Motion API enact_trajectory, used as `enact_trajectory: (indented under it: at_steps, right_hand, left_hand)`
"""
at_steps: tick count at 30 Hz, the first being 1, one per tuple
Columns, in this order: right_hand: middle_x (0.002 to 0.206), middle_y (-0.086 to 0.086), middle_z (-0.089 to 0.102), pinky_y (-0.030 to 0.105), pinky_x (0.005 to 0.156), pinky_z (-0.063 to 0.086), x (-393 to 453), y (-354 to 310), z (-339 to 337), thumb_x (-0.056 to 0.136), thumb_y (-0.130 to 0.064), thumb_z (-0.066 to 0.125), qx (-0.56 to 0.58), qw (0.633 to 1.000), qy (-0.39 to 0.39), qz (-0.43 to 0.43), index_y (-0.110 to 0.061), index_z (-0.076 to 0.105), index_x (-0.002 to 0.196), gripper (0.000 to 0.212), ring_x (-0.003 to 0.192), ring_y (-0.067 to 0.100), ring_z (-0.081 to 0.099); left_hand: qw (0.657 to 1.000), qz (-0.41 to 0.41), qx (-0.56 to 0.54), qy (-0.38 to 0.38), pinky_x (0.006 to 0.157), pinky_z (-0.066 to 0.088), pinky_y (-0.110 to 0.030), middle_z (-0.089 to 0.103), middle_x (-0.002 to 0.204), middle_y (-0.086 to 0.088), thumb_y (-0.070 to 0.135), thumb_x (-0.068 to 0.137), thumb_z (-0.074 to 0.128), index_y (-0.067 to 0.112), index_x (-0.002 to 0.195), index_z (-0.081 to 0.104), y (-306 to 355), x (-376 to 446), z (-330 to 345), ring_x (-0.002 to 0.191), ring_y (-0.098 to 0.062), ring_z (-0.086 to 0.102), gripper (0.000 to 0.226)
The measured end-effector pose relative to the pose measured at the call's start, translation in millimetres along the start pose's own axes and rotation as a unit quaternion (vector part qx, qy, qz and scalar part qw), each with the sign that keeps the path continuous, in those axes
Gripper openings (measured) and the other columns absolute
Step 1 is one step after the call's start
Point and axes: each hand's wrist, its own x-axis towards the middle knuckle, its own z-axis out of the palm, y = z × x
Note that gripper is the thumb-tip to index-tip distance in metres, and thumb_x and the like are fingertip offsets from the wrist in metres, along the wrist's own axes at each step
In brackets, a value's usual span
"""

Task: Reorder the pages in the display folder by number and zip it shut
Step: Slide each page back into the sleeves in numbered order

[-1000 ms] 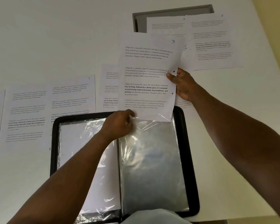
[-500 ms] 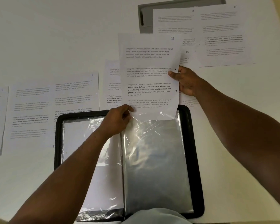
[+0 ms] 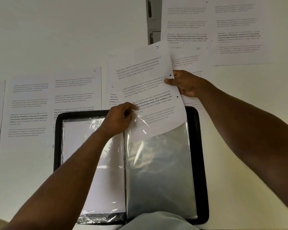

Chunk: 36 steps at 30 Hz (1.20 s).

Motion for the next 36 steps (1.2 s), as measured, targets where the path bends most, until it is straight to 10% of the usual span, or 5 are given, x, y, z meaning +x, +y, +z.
enact_trajectory:
  at_steps: [10, 15, 36]
  right_hand:
    - [0.118, 0.007, 0.065, 0.035, 0.085, 0.057, 4, 11, 12, 0.093, -0.009, 0.061, 0.081, 0.99, 0.097, -0.055, -0.008, 0.056, 0.129, 0.036, 0.106, 0.021, 0.065]
    - [0.11, 0.004, 0.067, 0.035, 0.079, 0.058, 4, 10, 20, 0.094, -0.009, 0.06, 0.103, 0.981, 0.143, -0.082, -0.007, 0.058, 0.124, 0.03, 0.097, 0.02, 0.066]
    - [0.112, 0.009, 0.071, 0.047, 0.091, 0.055, 14, 4, 18, 0.091, -0.018, 0.067, 0.121, 0.971, 0.177, -0.104, -0.012, 0.066, 0.113, 0.023, 0.104, 0.026, 0.067]
  left_hand:
    - [0.995, -0.014, 0.024, -0.092, 0.072, 0.044, -0.01, 0.063, 0.084, 0.014, 0.007, 0.084, 0.063, 0.019, 0.097, 0.069, 25, 6, 6, 0.077, -0.001, 0.058, 0.019]
    - [0.985, 0.021, 0.055, -0.164, 0.066, 0.046, -0.02, 0.064, 0.075, 0.012, 0.03, 0.084, 0.07, 0.02, 0.08, 0.066, 44, 10, 21, 0.072, 0.0, 0.058, 0.011]
    - [0.978, -0.032, -0.098, -0.179, 0.09, 0.051, -0.026, 0.069, 0.089, 0.006, 0.007, 0.088, 0.064, 0.013, 0.095, 0.073, 104, 38, 73, 0.09, -0.01, 0.065, 0.013]
